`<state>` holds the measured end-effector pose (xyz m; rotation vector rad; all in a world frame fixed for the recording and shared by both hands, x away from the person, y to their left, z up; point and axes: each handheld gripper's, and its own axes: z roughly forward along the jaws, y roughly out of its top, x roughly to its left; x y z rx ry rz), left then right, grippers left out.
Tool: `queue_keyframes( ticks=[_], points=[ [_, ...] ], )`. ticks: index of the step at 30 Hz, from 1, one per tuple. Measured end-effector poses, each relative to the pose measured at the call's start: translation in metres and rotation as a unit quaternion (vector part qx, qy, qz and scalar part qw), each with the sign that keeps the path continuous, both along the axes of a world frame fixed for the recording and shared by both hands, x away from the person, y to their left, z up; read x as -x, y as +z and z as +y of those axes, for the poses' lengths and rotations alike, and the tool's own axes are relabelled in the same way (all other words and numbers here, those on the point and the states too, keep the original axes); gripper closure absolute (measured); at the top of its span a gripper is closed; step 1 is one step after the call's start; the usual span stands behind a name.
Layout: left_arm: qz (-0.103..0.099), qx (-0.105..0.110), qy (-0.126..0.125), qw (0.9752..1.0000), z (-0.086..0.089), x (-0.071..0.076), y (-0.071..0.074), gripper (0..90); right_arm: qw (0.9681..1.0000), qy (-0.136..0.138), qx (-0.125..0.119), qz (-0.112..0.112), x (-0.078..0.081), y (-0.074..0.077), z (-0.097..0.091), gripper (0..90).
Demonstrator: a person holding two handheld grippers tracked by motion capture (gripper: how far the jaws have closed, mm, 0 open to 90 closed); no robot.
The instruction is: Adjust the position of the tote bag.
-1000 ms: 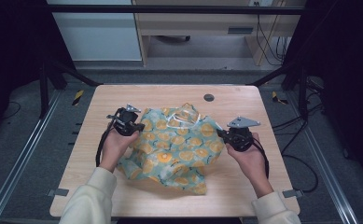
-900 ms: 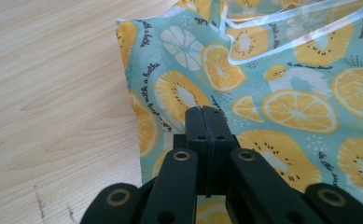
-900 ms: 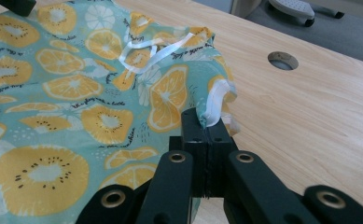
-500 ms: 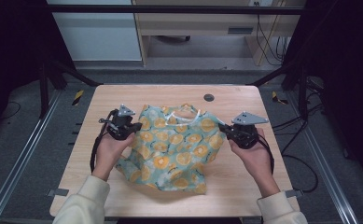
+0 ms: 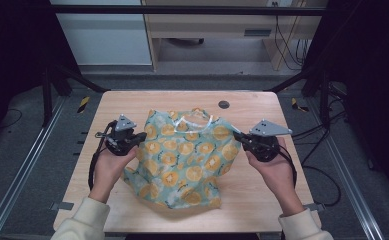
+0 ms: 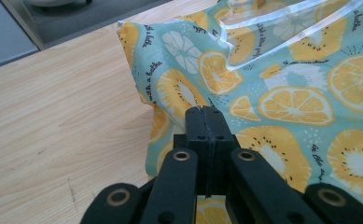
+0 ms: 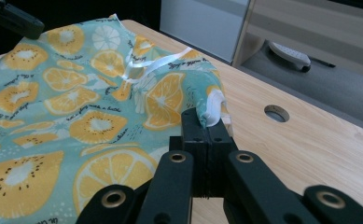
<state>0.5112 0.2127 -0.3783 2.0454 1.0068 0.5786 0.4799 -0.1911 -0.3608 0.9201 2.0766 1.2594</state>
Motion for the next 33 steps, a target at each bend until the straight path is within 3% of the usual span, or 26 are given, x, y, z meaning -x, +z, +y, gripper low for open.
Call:
queue_keyframes(
  ticks=[11,21,33],
  points=[
    [-0.022,0.004,0.002,0.9997,0.012,0.029,-0.008,90.0,0.9994,0.022,0.007,-0.026,0.032,0.007,0.005,90.0],
    [-0.017,-0.002,0.007,0.9998,0.026,0.054,-0.030,90.0,0.9984,0.043,0.013,-0.034,0.057,-0.003,0.013,90.0],
    [-0.034,0.008,0.010,0.9993,0.036,0.073,-0.024,90.0,0.9977,0.052,0.002,-0.043,0.066,0.003,0.014,90.0]
  ],
)
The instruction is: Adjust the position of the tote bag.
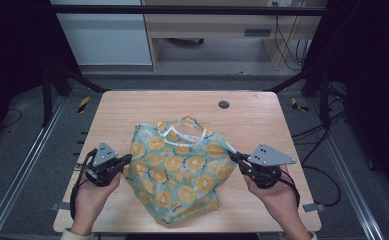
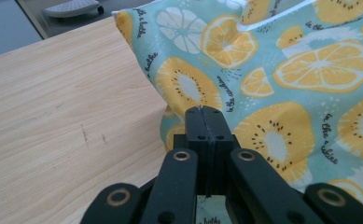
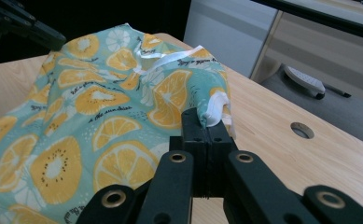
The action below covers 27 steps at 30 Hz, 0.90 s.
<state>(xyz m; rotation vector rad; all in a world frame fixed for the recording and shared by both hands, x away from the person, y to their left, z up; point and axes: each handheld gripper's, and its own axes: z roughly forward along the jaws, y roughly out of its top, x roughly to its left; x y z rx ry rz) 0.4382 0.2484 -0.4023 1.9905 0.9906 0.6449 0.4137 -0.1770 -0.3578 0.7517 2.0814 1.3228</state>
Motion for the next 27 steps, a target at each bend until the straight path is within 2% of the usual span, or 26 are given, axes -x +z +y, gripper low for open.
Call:
queue_keyframes(
  ticks=[7,14,16,19,27],
  points=[
    [0.006,0.005,-0.002,1.0000,0.009,0.014,-0.005,90.0,0.9995,0.026,-0.010,-0.016,0.019,0.009,0.006,90.0],
    [0.009,-0.001,-0.008,0.9999,0.013,0.029,-0.011,90.0,0.9984,0.047,-0.024,-0.022,0.033,0.006,0.005,90.0],
    [0.016,-0.003,-0.008,0.9998,0.013,0.028,-0.015,90.0,0.9972,0.062,-0.034,-0.023,0.039,0.002,0.004,90.0],
    [0.020,-0.003,-0.010,0.9998,0.011,0.025,-0.018,90.0,0.9970,0.069,-0.028,-0.020,0.042,-0.005,0.004,90.0],
    [0.005,0.008,-0.001,1.0000,0.010,0.021,-0.007,90.0,0.9965,0.078,-0.025,-0.016,0.041,-0.011,0.009,90.0]
  ],
)
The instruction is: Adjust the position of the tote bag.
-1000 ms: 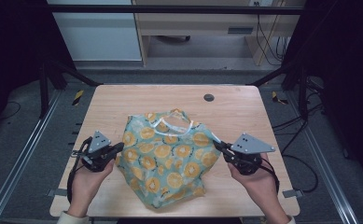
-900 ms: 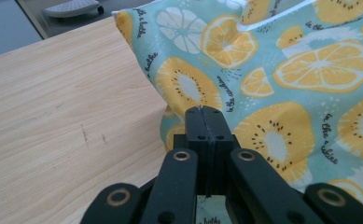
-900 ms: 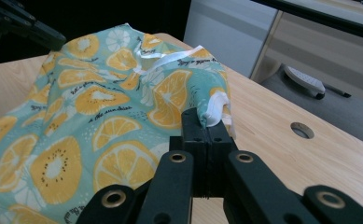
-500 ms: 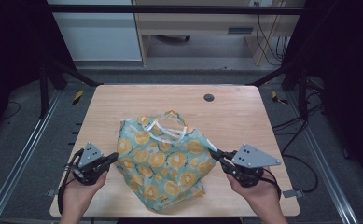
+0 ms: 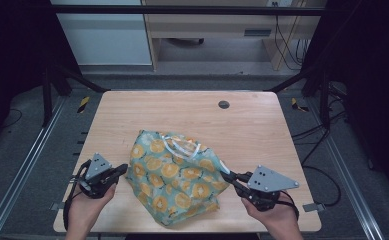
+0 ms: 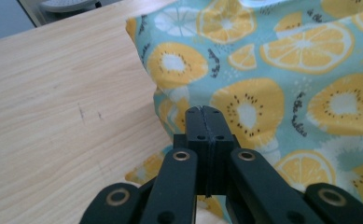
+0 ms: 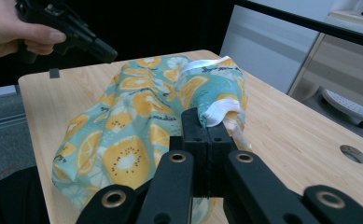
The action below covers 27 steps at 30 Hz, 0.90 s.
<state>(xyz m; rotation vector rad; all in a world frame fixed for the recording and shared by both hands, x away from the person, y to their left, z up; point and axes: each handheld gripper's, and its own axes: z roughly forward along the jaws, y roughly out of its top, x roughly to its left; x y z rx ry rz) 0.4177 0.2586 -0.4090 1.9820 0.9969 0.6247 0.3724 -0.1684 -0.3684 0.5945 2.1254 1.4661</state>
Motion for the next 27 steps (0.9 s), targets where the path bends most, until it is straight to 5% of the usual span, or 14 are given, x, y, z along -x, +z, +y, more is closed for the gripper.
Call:
queue_keyframes(
  ticks=[6,7,11,19,27],
  points=[
    [-0.011,0.021,0.019,0.9995,0.000,-0.017,0.011,61.8,1.0000,0.005,0.006,-0.001,-0.001,0.000,0.005,90.0],
    [-0.005,0.025,0.020,0.9995,-0.001,-0.022,0.012,61.8,1.0000,0.005,0.006,-0.001,-0.001,0.000,0.005,90.0],
    [0.020,0.040,0.022,0.9988,-0.005,-0.043,0.015,34.6,0.9999,0.007,0.009,-0.001,-0.002,0.000,0.007,90.0],
    [0.063,0.034,0.020,0.9973,-0.021,-0.083,0.009,19.7,0.9999,0.007,0.010,-0.001,-0.003,-0.002,0.006,90.0],
    [0.092,0.020,0.008,0.9955,-0.035,-0.098,-0.003,9.1,0.9999,0.007,0.011,0.001,-0.004,-0.005,0.006,90.0]
  ],
)
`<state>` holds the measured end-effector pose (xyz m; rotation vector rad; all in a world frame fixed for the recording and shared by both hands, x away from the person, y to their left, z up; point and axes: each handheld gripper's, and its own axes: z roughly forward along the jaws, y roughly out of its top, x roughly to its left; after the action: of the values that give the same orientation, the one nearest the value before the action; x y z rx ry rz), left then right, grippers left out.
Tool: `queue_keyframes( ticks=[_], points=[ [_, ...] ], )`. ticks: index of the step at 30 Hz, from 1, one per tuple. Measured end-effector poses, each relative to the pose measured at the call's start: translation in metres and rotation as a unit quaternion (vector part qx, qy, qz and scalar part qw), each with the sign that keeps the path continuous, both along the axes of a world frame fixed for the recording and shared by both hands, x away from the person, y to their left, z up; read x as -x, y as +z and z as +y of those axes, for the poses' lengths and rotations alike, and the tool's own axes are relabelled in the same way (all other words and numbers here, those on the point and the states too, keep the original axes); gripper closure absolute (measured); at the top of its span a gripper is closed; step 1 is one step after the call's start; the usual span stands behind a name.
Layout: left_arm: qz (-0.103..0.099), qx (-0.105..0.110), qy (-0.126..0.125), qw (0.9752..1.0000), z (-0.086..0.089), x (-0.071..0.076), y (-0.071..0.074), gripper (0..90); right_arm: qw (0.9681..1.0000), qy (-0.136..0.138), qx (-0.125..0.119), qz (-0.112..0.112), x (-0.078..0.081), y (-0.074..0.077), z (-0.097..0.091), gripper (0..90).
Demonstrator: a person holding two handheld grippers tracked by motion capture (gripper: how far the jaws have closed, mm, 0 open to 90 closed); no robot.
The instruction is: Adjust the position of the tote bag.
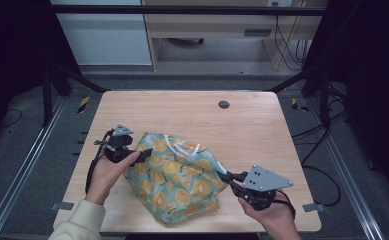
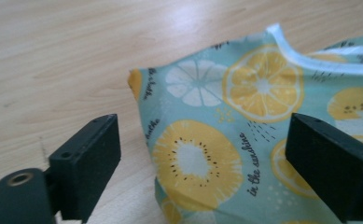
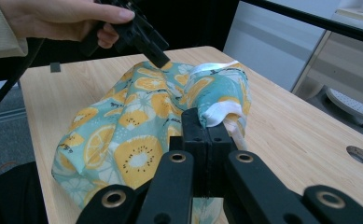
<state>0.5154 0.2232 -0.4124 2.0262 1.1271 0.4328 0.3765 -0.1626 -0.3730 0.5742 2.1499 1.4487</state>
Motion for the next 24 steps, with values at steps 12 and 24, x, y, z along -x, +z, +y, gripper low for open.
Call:
queue_keyframes(
  ticks=[12,24],
  points=[
    [0.049,-0.023,-0.032,0.9980,-0.010,-0.001,-0.032,5.5,1.0000,-0.001,0.000,0.005,-0.001,-0.004,0.000,90.0],
    [0.063,-0.038,-0.036,0.9967,-0.013,0.002,-0.044,32.5,0.9999,-0.003,0.000,0.010,-0.004,-0.008,-0.001,90.0]
  ],
)
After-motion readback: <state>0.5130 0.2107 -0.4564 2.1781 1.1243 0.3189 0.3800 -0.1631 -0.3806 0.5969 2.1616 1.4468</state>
